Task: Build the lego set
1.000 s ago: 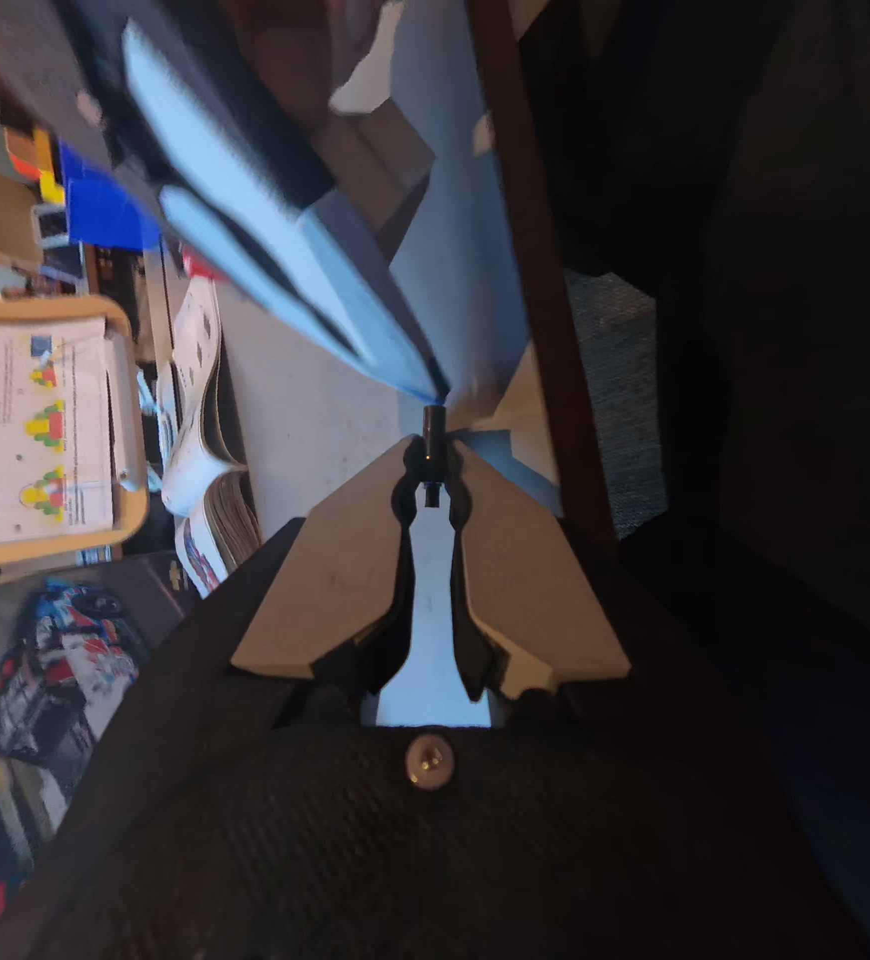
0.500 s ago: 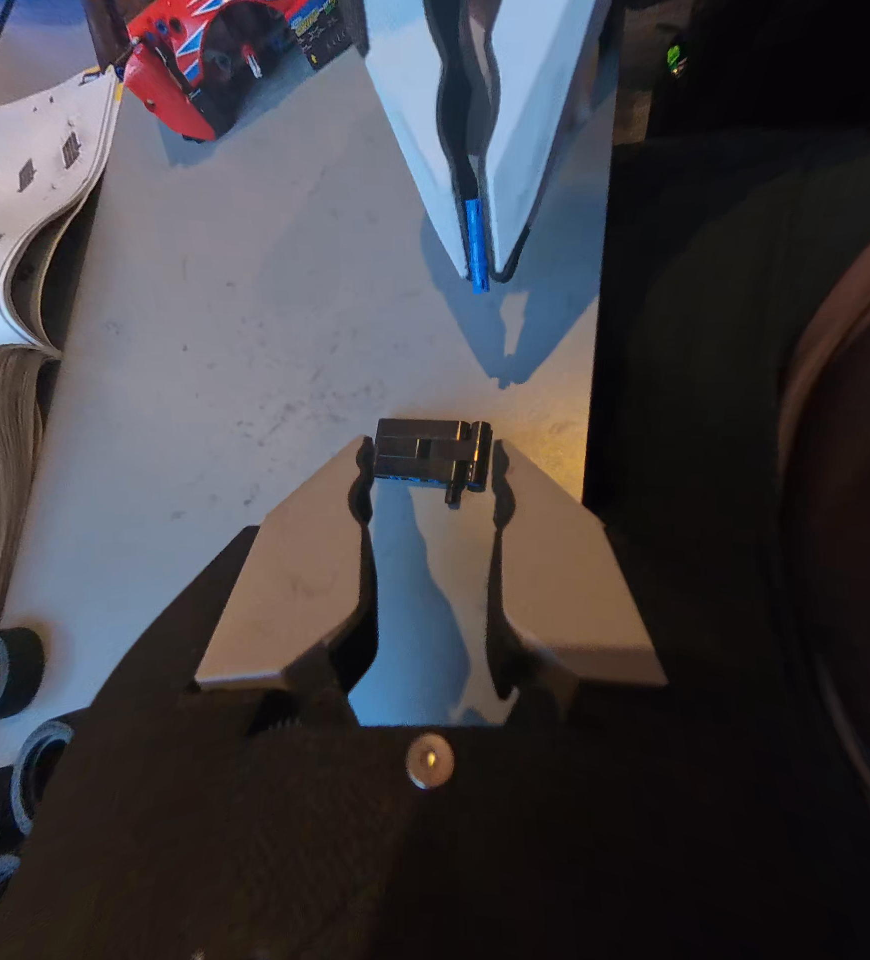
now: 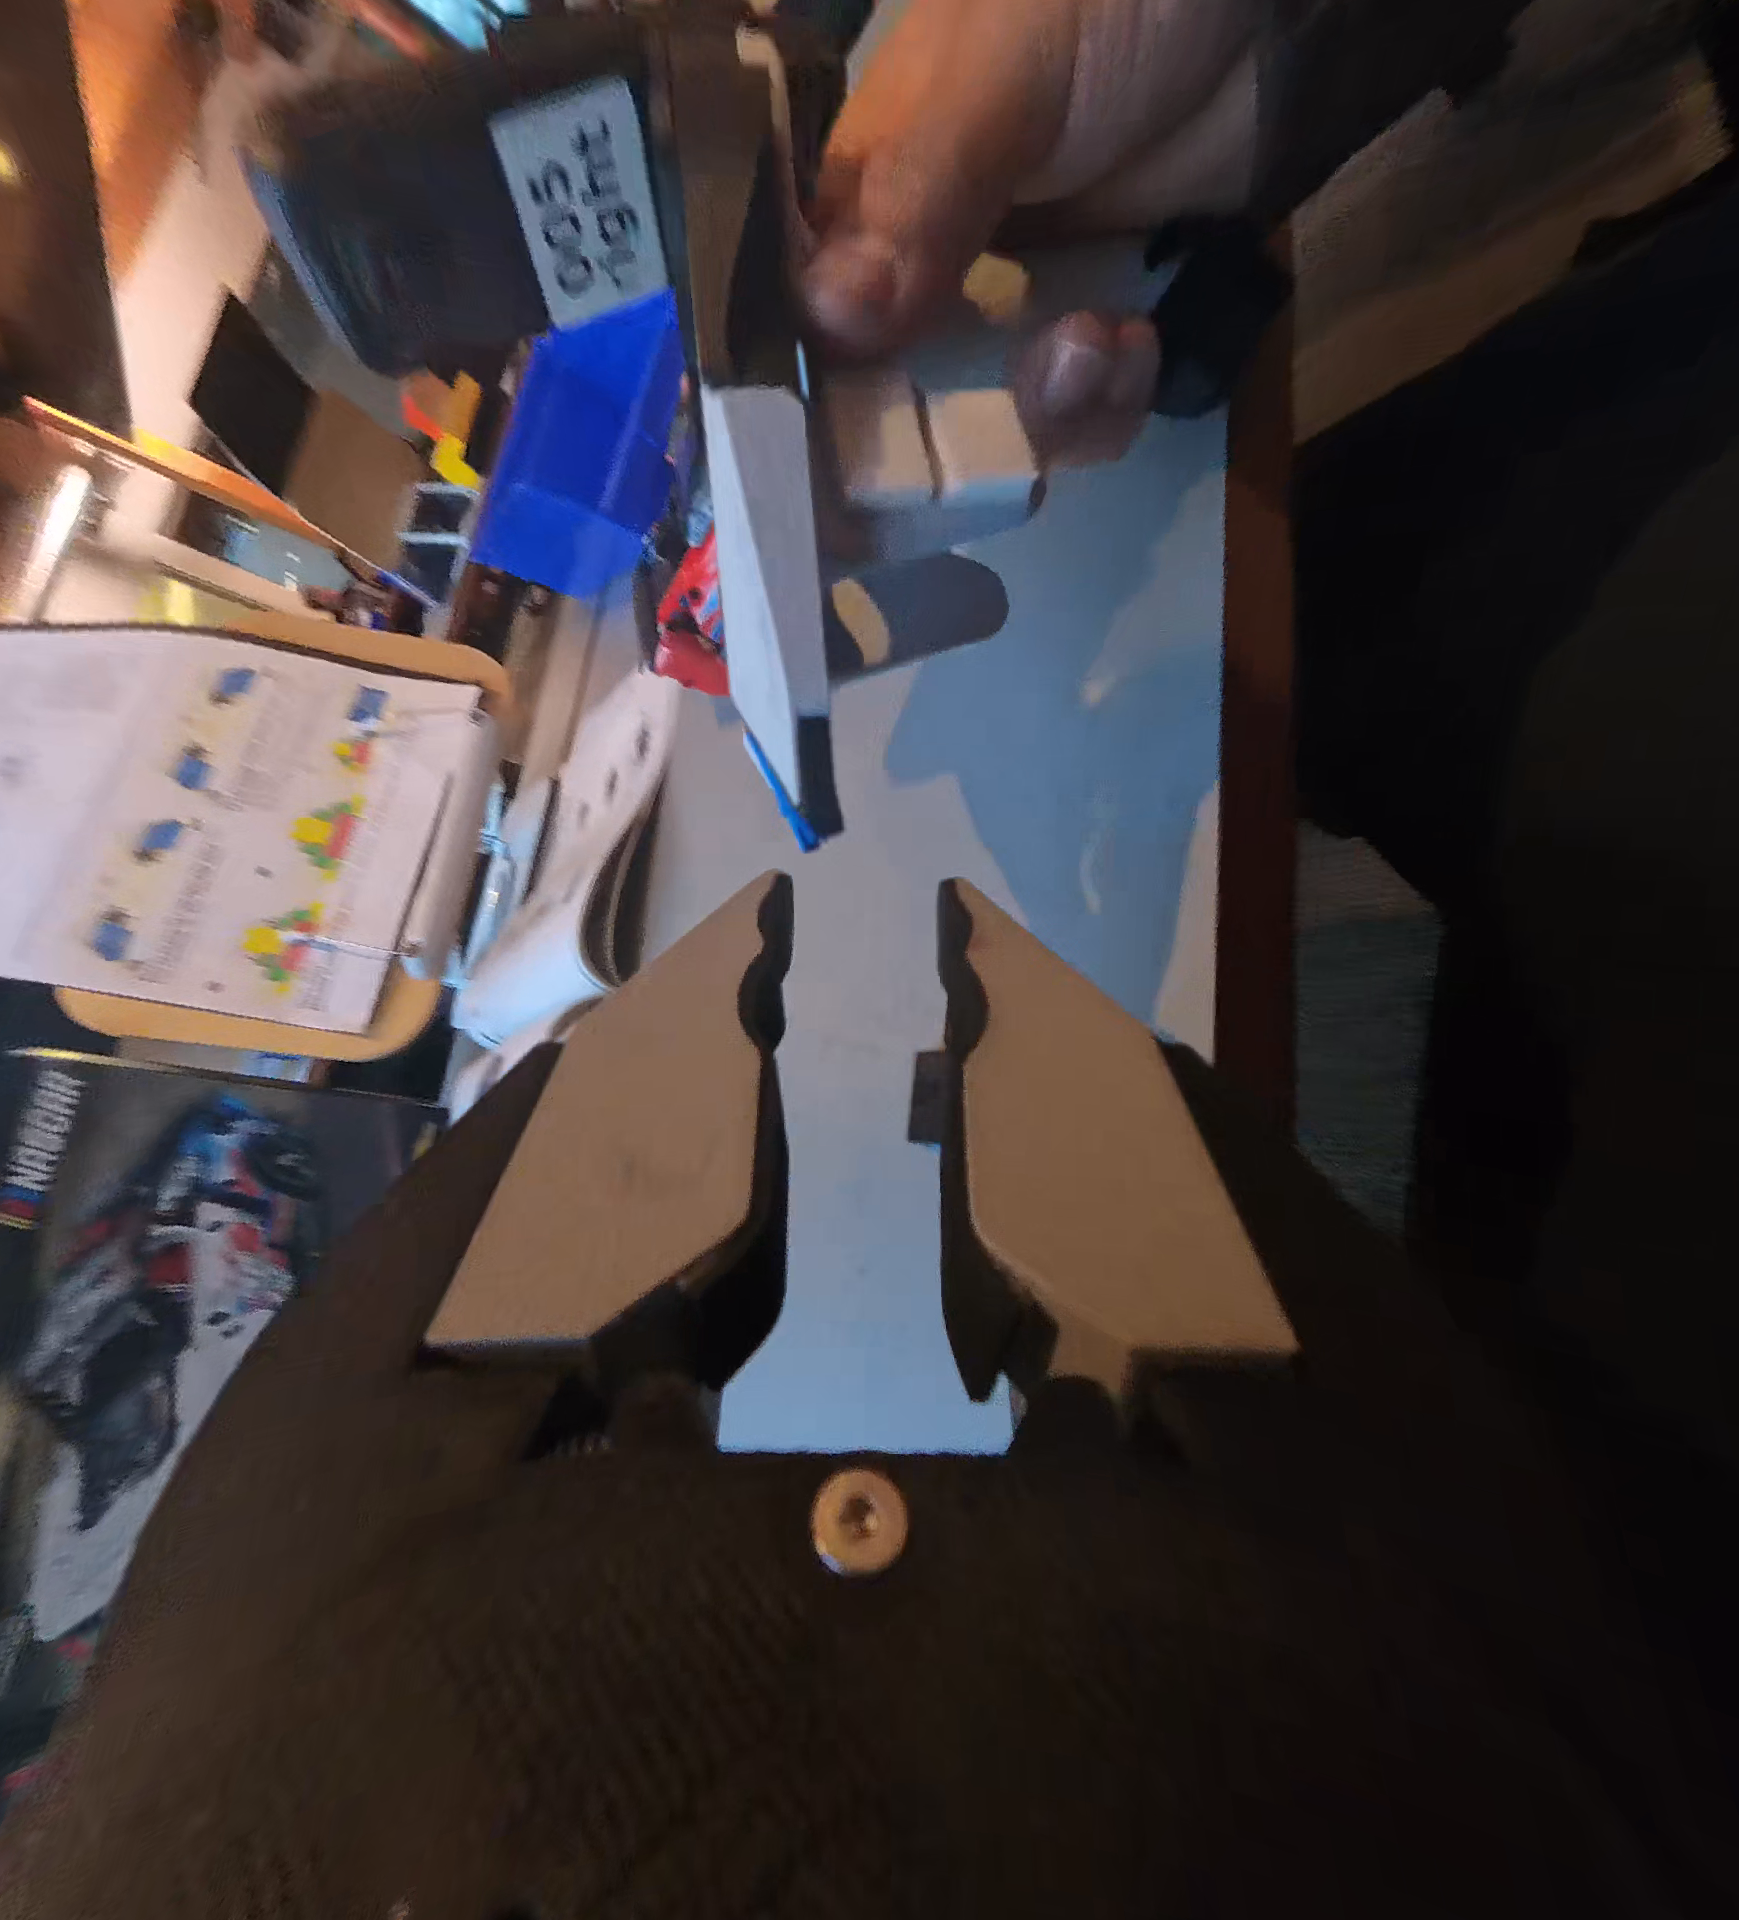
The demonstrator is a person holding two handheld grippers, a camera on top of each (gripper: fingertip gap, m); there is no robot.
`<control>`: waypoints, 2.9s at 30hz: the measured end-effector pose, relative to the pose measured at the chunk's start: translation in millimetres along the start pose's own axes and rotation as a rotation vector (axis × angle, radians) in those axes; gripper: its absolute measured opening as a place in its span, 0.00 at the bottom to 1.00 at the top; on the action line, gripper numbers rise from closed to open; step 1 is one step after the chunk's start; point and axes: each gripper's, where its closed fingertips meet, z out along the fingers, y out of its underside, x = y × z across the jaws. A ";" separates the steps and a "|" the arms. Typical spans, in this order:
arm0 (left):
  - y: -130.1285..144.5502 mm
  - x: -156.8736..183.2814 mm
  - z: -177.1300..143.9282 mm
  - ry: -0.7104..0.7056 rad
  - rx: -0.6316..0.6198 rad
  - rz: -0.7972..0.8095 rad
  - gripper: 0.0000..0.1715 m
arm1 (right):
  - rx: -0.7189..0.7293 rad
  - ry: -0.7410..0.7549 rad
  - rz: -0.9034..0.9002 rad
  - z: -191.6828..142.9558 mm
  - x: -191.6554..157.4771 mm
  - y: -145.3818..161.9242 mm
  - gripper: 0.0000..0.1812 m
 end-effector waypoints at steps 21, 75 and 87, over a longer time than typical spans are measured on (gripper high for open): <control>-17.9 -13.8 3.4 -0.053 0.056 -0.177 0.03 | 0.051 -0.077 0.132 -4.0 -0.8 -4.7 0.03; 34.5 -69.3 -6.2 -0.350 -0.042 -0.630 0.01 | 0.277 -0.111 0.222 22.2 43.1 -61.3 0.09; 46.9 -70.1 5.8 -0.351 -0.027 -0.645 0.01 | 0.257 -0.101 0.230 20.3 55.2 -64.8 0.06</control>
